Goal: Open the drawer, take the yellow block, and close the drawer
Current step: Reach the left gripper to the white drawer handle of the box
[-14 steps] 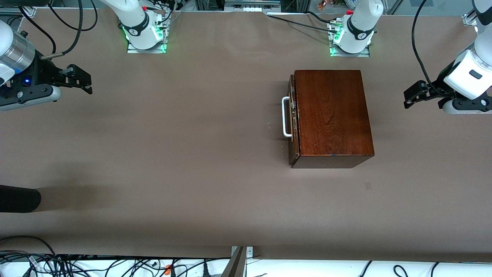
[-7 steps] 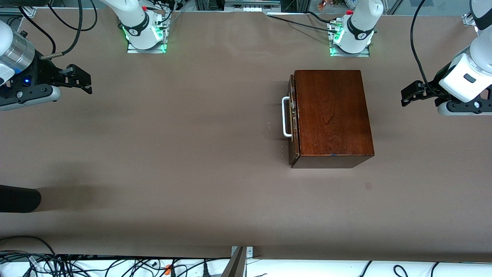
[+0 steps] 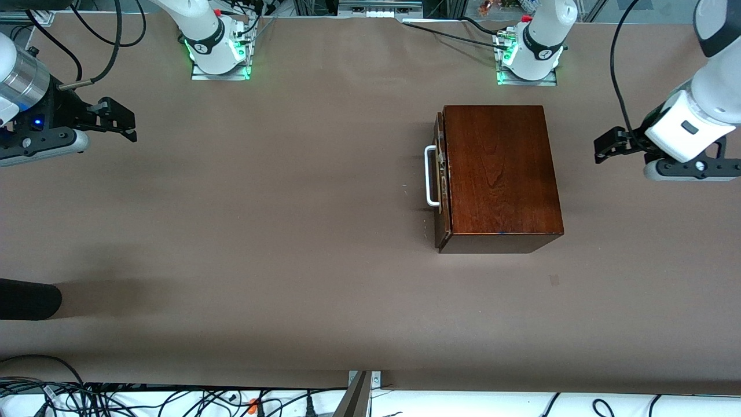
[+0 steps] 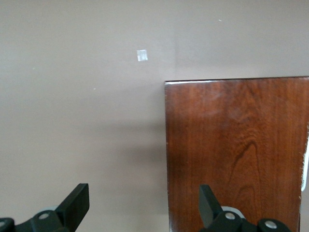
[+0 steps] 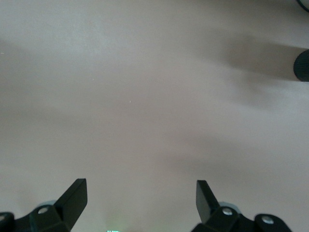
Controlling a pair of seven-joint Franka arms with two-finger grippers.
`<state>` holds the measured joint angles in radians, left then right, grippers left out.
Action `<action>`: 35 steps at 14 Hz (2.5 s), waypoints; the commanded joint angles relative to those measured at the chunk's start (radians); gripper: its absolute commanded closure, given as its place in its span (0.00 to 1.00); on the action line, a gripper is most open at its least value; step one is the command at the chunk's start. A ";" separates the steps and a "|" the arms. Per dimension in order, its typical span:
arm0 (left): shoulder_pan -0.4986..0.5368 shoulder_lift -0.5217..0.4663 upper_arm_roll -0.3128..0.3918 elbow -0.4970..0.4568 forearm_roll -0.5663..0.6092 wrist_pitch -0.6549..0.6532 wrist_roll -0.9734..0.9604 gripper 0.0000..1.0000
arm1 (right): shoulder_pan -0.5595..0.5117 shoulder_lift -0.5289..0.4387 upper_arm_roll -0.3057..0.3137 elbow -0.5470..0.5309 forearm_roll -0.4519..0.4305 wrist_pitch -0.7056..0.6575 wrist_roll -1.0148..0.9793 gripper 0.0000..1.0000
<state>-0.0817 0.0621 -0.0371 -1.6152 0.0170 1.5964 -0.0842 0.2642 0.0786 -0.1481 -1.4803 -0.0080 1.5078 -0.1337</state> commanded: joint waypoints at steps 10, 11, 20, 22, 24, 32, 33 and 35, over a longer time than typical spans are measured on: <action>-0.383 0.335 -0.046 0.175 0.006 0.100 -0.339 0.00 | -0.005 -0.013 -0.001 0.000 -0.007 -0.017 0.008 0.00; -0.417 0.355 -0.046 0.170 0.047 0.137 -0.383 0.00 | -0.005 -0.013 -0.001 0.002 -0.007 -0.012 0.008 0.00; -0.582 0.485 -0.047 0.135 0.170 0.155 -0.655 0.00 | 0.007 -0.013 0.013 0.003 -0.009 -0.008 0.006 0.00; -0.586 0.489 -0.047 0.115 0.172 0.157 -0.674 0.00 | 0.007 -0.013 0.013 0.003 -0.010 -0.008 0.006 0.00; -0.593 0.501 -0.047 0.115 0.172 0.160 -0.674 0.00 | 0.007 -0.013 0.009 0.003 -0.009 -0.008 0.006 0.00; -0.596 0.545 -0.047 0.112 0.241 0.212 -0.683 0.00 | 0.006 -0.013 0.007 0.003 -0.009 -0.008 0.006 0.00; -0.595 0.548 -0.047 0.112 0.244 0.212 -0.687 0.00 | 0.006 -0.013 0.008 0.003 -0.009 -0.008 0.006 0.00; -0.596 0.553 -0.047 0.112 0.244 0.217 -0.690 0.00 | 0.006 -0.008 0.009 0.003 -0.014 -0.006 0.005 0.00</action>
<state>-0.6713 0.6097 -0.0949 -1.4986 0.2244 1.8035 -0.7610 0.2684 0.0787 -0.1403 -1.4797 -0.0082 1.5060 -0.1336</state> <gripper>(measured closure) 0.000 0.000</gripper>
